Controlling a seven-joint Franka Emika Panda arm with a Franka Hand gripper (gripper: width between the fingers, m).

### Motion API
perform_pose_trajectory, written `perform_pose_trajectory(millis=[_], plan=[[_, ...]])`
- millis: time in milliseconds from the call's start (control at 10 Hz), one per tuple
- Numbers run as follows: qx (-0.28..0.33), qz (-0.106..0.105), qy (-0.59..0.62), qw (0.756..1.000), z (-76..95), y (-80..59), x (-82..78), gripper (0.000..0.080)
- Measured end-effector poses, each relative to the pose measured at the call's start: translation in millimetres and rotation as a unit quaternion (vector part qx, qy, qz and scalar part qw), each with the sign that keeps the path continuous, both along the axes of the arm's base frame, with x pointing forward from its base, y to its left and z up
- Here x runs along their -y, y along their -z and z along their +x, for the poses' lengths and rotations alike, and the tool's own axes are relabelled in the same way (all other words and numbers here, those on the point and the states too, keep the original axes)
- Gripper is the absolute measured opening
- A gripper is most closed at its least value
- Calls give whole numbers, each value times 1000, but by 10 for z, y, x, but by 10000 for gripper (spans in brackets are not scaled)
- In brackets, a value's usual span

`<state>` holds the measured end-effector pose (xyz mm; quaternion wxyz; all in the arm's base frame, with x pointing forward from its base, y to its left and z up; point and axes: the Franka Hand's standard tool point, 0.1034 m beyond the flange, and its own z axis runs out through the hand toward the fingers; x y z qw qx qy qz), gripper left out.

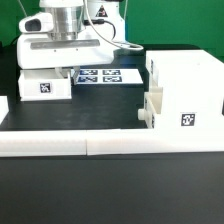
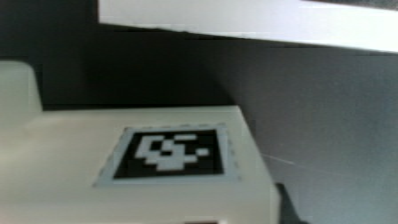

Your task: Assemble drawer

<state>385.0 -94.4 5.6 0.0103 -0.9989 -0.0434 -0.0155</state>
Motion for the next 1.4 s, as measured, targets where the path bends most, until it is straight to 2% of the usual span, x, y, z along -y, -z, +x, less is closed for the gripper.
perform_pose_trajectory(millis=[400,600,800,1200,1400], plan=[[0,0,0,1000,0,0,0,41],[-2,3,-14,1000,69,-74,-101,41],[3,4,-38,999,222,-221,-276,41],[9,14,-65,998,557,-461,-501,41],[5,23,-76,997,877,-597,-569,41]])
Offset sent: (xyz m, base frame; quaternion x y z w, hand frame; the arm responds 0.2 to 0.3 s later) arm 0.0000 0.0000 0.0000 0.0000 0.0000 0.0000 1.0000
